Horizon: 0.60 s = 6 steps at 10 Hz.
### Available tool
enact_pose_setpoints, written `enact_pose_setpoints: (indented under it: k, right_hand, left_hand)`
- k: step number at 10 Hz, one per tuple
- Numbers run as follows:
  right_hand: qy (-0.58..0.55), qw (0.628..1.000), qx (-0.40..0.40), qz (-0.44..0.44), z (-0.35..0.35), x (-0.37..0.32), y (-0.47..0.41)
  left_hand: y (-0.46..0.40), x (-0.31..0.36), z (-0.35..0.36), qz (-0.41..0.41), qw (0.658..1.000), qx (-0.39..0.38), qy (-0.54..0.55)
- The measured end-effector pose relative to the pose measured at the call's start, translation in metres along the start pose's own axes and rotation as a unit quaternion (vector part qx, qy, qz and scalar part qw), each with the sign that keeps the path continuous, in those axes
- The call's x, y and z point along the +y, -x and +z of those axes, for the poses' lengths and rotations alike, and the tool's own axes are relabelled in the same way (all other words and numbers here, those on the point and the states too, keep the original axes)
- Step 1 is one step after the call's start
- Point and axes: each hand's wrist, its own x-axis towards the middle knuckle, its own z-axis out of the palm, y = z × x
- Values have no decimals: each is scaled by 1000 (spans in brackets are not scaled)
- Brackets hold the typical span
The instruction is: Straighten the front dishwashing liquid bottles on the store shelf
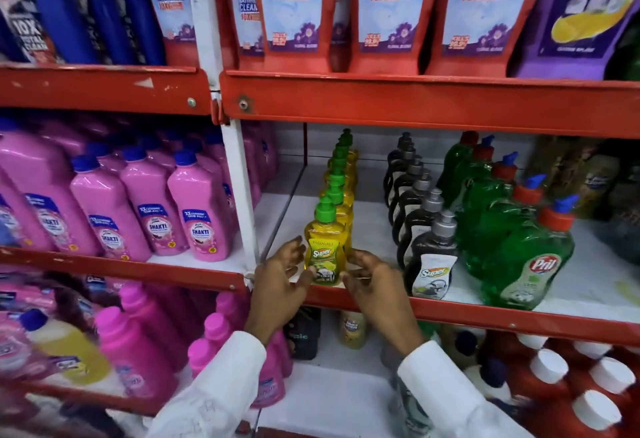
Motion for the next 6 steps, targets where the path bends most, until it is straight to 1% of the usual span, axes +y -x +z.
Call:
enact_pose_setpoints:
  k: [1,3,4,5,6]
  right_hand:
    - [24,999,-28,5,1,1,-4]
    - [-17,999,-27,15,-2,6,0]
    - [-24,999,-32,12,-7,5,-4]
    - [-28,999,-7,18,-12,-9,-21]
    - [-43,997,67,24,-22,-12,-13]
  left_hand:
    - [-4,-3,0,23,1000,-18,-7]
    - [5,-3,-2,63,998,-7,-11]
    - [0,2,0,64,998,-5,-3]
    - [-24,5,-6,82,996,-24,14]
    - [-25,12,-2,81,997,1,8]
